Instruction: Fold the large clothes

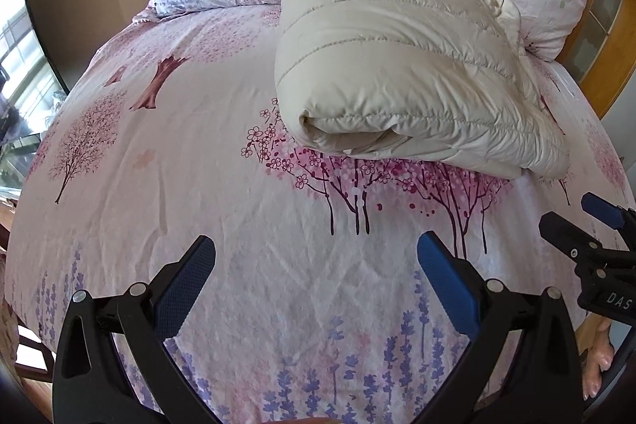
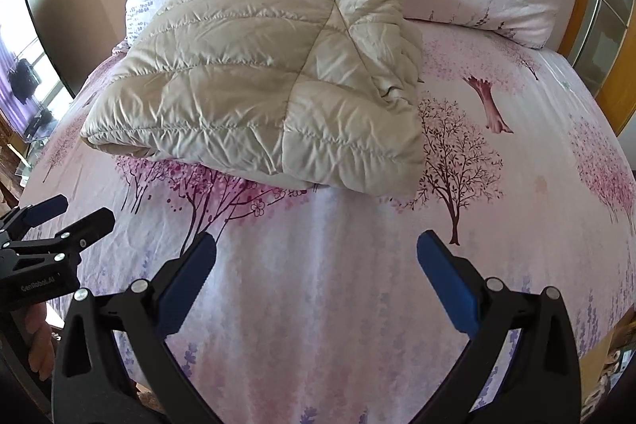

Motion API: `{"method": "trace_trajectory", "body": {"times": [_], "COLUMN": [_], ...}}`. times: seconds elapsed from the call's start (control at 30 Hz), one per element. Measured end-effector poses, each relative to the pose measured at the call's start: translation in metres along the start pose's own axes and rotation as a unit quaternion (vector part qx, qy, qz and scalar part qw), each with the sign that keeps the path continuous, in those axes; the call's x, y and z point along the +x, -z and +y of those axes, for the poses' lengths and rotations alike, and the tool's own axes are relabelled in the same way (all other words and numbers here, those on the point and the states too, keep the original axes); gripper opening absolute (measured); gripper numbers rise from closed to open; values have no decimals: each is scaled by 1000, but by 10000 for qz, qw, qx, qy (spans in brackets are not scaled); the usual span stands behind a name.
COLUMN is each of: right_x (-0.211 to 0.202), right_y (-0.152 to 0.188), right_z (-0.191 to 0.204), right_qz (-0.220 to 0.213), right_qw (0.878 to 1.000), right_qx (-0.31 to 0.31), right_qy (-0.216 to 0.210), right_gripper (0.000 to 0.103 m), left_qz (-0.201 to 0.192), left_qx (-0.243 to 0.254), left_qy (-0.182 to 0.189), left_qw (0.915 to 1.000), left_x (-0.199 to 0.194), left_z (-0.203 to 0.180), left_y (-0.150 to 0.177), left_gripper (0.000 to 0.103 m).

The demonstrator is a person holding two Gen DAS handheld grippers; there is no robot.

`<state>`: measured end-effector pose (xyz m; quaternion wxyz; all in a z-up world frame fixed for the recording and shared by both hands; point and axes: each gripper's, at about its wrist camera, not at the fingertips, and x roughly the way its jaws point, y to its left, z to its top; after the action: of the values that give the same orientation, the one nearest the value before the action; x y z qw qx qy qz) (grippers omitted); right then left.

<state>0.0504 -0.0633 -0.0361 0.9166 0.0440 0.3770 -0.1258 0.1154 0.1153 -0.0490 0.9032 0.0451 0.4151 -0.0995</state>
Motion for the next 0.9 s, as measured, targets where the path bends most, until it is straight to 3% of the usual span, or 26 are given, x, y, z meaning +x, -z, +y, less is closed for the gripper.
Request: {"method": "trace_trajectory", "body": {"times": [0.9], "right_x": [6], "right_y": [0], "right_z": [2], "right_qz": [38], "right_qw": [10000], "right_qx": [53], "right_qy": [-23], "right_gripper": [101], "left_qz": [47], "left_qx": [-53], "left_qy": [69], "left_qw": [10000], "left_x": [4], "left_z": [0], "left_y": [-1], "left_gripper": [102]}}
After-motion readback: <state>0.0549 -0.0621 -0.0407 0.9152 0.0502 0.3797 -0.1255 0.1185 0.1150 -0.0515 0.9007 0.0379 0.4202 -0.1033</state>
